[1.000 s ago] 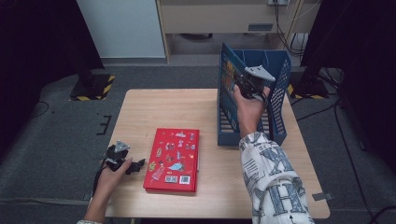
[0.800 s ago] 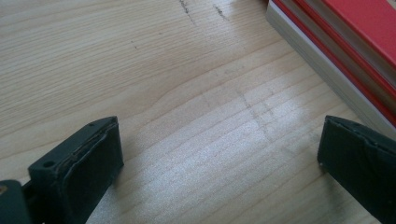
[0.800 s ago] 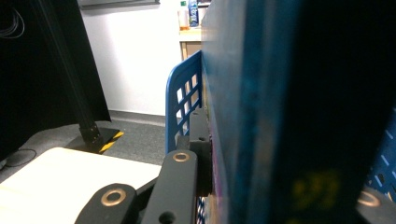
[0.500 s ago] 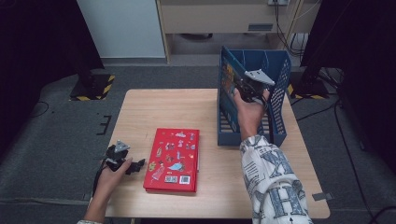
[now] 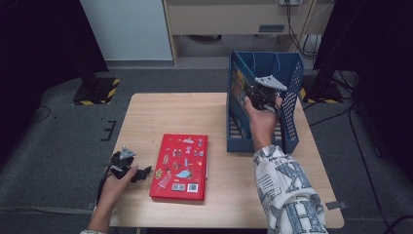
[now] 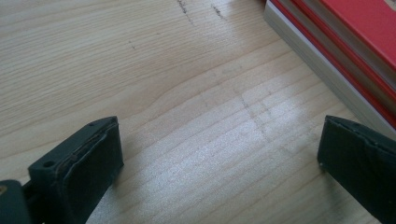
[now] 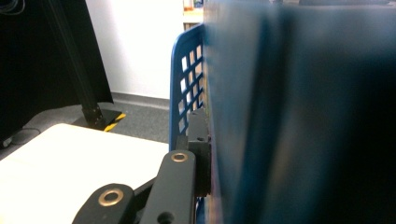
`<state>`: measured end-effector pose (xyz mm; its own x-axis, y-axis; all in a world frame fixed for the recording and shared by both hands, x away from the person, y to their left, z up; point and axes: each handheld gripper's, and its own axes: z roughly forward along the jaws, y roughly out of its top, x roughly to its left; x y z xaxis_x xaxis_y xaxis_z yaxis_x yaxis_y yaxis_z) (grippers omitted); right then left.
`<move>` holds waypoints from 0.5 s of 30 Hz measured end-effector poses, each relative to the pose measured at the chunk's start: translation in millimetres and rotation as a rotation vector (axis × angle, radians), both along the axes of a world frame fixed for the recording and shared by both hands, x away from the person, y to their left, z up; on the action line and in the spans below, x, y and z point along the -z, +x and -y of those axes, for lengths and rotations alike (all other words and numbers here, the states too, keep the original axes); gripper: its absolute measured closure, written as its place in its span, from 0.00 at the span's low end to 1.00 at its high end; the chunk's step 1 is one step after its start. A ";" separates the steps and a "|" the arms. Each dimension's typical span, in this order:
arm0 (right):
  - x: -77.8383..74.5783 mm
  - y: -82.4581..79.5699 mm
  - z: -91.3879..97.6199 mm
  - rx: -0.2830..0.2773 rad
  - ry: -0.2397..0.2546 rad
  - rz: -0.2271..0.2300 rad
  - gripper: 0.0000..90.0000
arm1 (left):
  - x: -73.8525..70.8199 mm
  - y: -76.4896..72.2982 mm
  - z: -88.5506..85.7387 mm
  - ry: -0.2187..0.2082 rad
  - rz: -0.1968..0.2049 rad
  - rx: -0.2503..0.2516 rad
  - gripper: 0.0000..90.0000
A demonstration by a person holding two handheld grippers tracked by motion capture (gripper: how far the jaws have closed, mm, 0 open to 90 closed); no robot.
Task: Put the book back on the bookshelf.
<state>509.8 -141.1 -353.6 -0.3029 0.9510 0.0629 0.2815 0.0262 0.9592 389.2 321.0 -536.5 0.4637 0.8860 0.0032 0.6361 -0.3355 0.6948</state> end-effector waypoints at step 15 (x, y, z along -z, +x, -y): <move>-4.1 -5.0 0.7 -0.030 0.002 -0.019 0.83 | 0.0 0.0 0.3 -0.001 0.000 0.002 0.00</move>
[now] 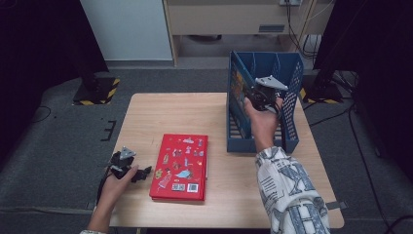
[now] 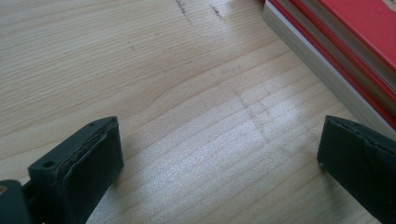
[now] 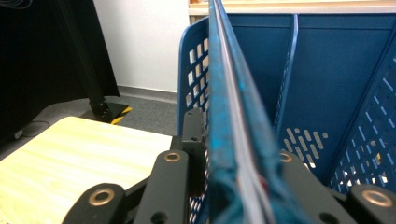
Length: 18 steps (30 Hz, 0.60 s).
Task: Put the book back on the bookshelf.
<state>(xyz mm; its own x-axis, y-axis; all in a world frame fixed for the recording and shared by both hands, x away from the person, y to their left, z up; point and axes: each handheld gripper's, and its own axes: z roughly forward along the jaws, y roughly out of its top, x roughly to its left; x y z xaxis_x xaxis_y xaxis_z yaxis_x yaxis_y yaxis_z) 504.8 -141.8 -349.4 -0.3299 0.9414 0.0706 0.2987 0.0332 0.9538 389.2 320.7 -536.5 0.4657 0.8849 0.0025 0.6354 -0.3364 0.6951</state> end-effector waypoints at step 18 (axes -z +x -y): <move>-28.1 -7.1 4.9 -0.038 -0.004 0.009 0.75 | 0.0 0.0 0.2 -0.001 0.000 0.001 0.00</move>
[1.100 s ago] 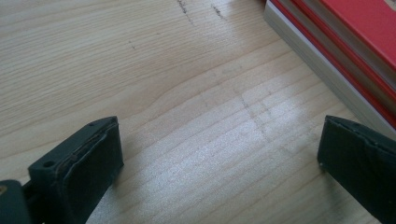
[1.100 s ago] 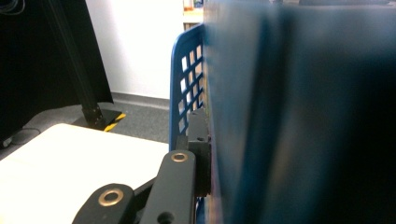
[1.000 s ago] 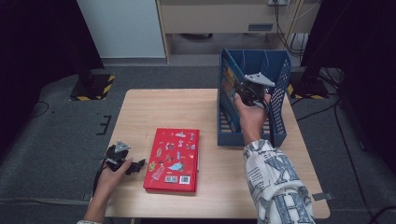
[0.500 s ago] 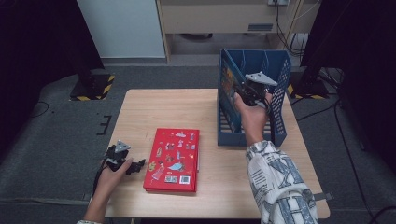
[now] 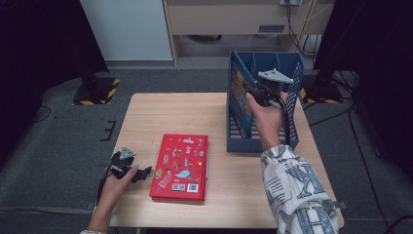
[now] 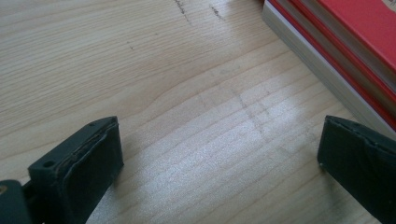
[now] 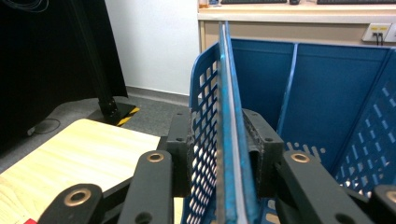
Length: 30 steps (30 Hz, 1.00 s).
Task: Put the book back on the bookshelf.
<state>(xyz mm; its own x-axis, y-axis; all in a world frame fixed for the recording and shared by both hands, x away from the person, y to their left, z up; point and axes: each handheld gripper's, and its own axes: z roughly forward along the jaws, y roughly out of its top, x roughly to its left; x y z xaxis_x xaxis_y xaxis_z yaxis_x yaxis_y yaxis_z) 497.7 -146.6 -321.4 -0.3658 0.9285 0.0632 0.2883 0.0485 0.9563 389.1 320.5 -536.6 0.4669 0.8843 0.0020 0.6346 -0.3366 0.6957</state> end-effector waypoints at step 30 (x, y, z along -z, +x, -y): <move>-8.0 9.1 -1.4 0.007 -0.033 -0.034 0.79 | 0.0 0.1 0.7 0.000 -0.001 0.004 0.00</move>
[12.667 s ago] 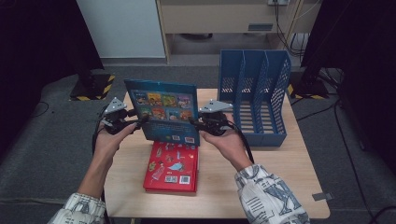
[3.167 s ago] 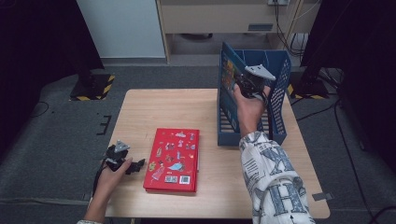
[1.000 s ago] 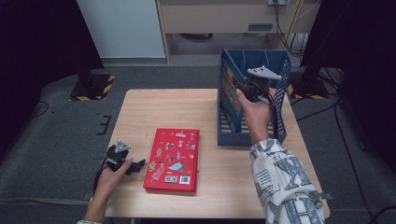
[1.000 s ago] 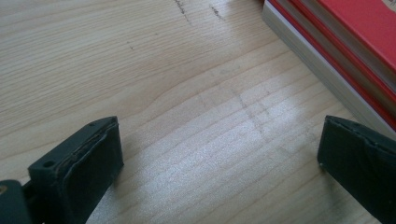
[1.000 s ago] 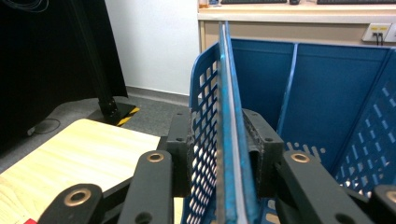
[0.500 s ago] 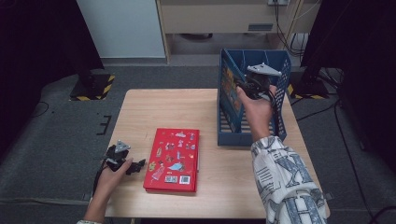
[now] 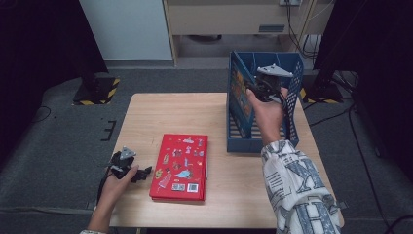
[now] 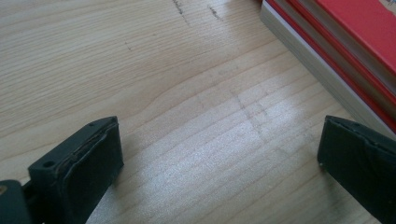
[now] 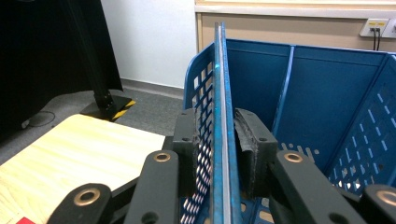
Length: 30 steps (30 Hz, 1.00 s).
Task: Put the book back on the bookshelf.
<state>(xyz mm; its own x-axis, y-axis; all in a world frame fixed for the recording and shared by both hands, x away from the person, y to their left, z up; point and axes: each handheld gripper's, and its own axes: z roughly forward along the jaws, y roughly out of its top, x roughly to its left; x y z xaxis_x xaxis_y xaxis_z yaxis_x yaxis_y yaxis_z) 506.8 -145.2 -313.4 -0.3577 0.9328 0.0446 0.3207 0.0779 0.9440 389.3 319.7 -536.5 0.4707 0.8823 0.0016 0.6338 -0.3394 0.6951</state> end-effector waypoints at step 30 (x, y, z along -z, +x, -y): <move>0.1 2.7 -3.2 0.045 -0.022 -0.012 0.92 | 0.1 0.3 0.7 0.000 0.002 0.004 0.00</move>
<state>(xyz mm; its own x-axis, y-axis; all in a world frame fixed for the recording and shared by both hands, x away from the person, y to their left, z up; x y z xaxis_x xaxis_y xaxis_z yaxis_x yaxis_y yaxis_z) 509.5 -142.0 -313.5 -0.3147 0.9488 0.0279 0.3361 0.0839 0.9381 389.6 319.0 -536.7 0.4743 0.8804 0.0021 0.6312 -0.3417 0.6963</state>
